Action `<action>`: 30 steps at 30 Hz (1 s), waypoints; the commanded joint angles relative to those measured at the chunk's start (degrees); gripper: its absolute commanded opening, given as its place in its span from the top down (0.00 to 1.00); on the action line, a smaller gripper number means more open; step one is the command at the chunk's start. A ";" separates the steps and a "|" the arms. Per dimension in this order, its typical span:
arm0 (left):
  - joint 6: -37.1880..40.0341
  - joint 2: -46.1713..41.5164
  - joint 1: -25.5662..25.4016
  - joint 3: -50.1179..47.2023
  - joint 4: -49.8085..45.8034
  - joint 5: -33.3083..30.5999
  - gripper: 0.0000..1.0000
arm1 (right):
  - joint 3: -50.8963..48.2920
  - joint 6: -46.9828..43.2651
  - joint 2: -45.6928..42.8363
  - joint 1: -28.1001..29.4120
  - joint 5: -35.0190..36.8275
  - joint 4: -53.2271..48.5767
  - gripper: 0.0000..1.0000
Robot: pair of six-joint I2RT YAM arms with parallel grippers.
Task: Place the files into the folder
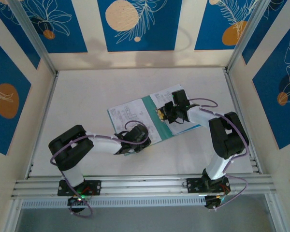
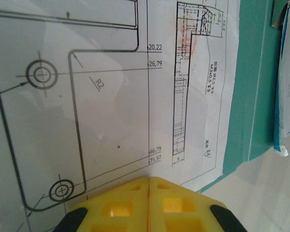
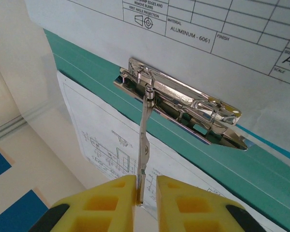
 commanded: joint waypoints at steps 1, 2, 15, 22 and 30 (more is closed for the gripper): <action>-0.37 2.31 -0.87 -0.20 -5.74 0.31 0.93 | 1.41 -0.15 0.88 0.25 -0.84 0.43 0.81; -0.33 2.32 -0.83 -0.23 -5.72 0.36 0.93 | 1.42 -0.14 1.04 0.32 -0.84 0.43 0.81; -0.37 2.30 -0.88 -0.47 -5.45 0.28 0.93 | 1.17 -0.15 0.59 0.57 -0.27 0.24 0.84; -0.59 2.15 -0.81 -0.56 -5.35 0.11 0.93 | 1.08 -0.78 0.43 0.62 0.12 -0.85 0.93; -1.09 2.14 -0.88 -0.55 -5.30 -0.20 0.93 | -1.81 -3.44 1.11 -0.35 -1.06 -2.59 1.00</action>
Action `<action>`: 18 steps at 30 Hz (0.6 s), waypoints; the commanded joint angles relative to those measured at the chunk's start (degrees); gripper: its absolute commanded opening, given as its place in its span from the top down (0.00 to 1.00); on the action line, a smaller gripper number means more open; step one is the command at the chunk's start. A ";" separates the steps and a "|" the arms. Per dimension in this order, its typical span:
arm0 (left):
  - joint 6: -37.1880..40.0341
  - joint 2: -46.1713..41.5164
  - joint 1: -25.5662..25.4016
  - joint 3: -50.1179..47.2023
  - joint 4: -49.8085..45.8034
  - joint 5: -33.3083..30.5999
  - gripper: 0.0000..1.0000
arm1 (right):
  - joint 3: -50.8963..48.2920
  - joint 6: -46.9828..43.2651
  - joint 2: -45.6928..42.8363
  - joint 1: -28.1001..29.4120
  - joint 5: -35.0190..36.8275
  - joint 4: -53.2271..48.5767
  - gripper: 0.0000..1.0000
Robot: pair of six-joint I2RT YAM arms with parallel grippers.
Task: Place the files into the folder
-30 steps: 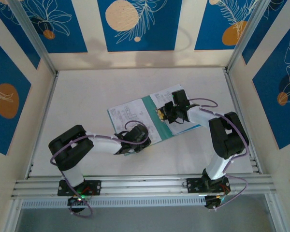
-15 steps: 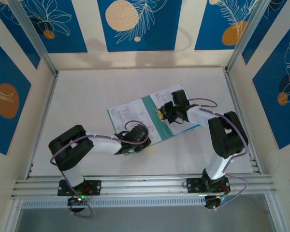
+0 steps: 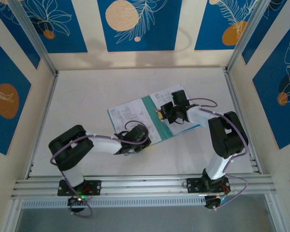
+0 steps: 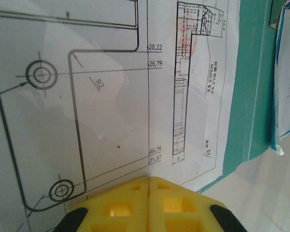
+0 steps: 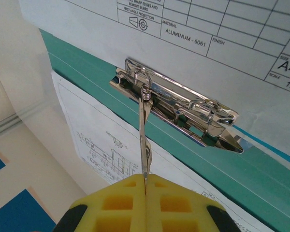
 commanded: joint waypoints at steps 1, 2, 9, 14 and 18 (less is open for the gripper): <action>-1.18 2.08 -0.84 -0.64 -5.25 -0.25 0.93 | -2.37 -1.96 0.91 -0.76 -1.30 -2.26 1.00; -1.36 2.03 -0.88 -0.71 -5.07 -0.25 0.93 | -3.07 -2.31 1.06 -0.89 -1.58 -2.13 1.00; -1.70 1.78 -0.87 -0.78 -4.87 -0.51 0.93 | -7.56 -3.62 1.82 -2.33 -1.80 -1.74 1.00; -1.69 1.42 -0.88 -0.73 -5.09 -0.60 0.93 | -8.34 -5.32 2.88 -3.24 -1.17 -3.67 1.00; -1.68 0.81 -0.79 -0.56 -5.63 -0.77 0.93 | -8.88 -5.96 4.54 -3.56 -1.17 -4.17 1.00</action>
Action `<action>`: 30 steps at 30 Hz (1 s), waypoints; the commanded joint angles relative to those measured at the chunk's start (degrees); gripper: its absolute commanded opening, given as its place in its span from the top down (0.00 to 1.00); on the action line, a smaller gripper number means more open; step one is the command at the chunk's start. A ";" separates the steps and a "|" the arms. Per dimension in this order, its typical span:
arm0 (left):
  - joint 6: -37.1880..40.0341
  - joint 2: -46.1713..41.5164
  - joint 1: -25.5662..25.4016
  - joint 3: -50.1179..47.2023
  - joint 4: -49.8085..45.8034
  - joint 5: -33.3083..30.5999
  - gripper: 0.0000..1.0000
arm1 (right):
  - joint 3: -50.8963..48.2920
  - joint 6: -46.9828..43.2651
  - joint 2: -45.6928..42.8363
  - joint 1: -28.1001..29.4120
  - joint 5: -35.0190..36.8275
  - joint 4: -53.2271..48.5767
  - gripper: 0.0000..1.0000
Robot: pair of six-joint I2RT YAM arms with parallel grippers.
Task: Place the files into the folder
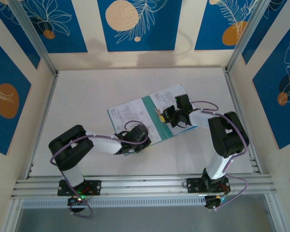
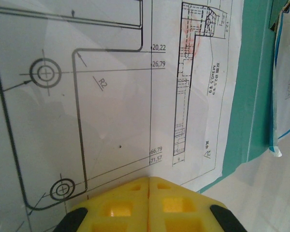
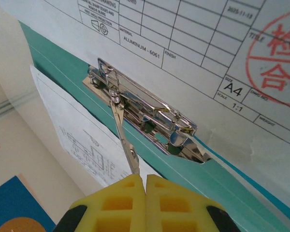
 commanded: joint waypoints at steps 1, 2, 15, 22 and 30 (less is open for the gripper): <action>-0.58 0.56 -0.84 -0.55 -5.87 -0.88 0.93 | -3.13 -1.32 4.38 -0.94 3.15 -9.73 1.00; -0.53 0.30 -0.79 -0.47 -6.01 -0.91 0.93 | -3.07 -1.54 4.89 -0.89 3.18 -10.18 1.00; 2.49 -2.92 -0.38 3.08 -10.68 -1.02 0.92 | -3.12 -1.17 7.86 -0.97 4.87 -13.56 1.00; 3.28 -0.51 1.04 4.60 -10.55 0.10 0.92 | -2.54 -1.81 8.49 -1.07 6.05 -15.35 1.00; 1.95 -0.07 1.75 2.19 -10.93 -0.55 0.92 | 0.00 -2.97 10.10 -0.85 8.17 -19.62 1.00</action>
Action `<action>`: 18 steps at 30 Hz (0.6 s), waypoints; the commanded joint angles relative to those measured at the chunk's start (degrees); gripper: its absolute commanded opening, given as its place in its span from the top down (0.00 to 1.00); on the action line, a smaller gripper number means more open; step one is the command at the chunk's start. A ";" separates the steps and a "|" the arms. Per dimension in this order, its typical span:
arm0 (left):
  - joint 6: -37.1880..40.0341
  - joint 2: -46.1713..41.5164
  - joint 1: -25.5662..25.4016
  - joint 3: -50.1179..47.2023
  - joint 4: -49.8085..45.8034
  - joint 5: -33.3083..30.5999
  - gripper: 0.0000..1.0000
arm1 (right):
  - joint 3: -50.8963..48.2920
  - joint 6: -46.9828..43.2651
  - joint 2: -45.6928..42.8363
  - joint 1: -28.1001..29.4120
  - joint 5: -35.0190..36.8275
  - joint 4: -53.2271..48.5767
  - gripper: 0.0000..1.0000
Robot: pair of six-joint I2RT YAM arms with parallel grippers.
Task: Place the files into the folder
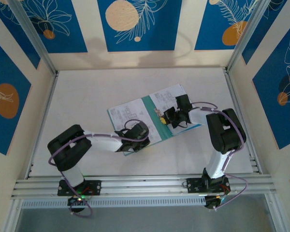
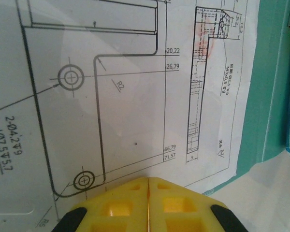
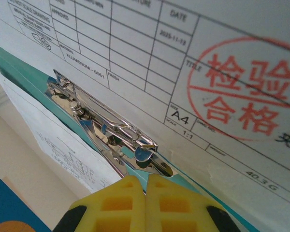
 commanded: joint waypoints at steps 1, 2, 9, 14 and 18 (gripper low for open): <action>0.09 0.53 0.60 -1.43 -2.34 -0.77 0.92 | -2.03 -0.58 6.58 0.08 10.43 -15.53 1.00; 0.08 0.49 0.60 -1.74 -2.34 -0.88 0.92 | -1.81 -0.68 6.76 0.10 10.67 -16.07 1.00; -0.49 -0.20 0.83 -2.97 -2.79 -1.30 0.92 | -1.05 -0.40 7.50 0.08 12.92 -18.69 1.00; -0.92 -0.25 1.03 -3.58 -2.19 -1.04 0.92 | -1.53 -0.13 7.87 0.15 13.79 -18.78 1.00; -1.45 -0.10 1.13 -4.12 -1.46 -0.94 0.92 | -1.31 -0.75 8.69 0.02 14.59 -19.55 1.00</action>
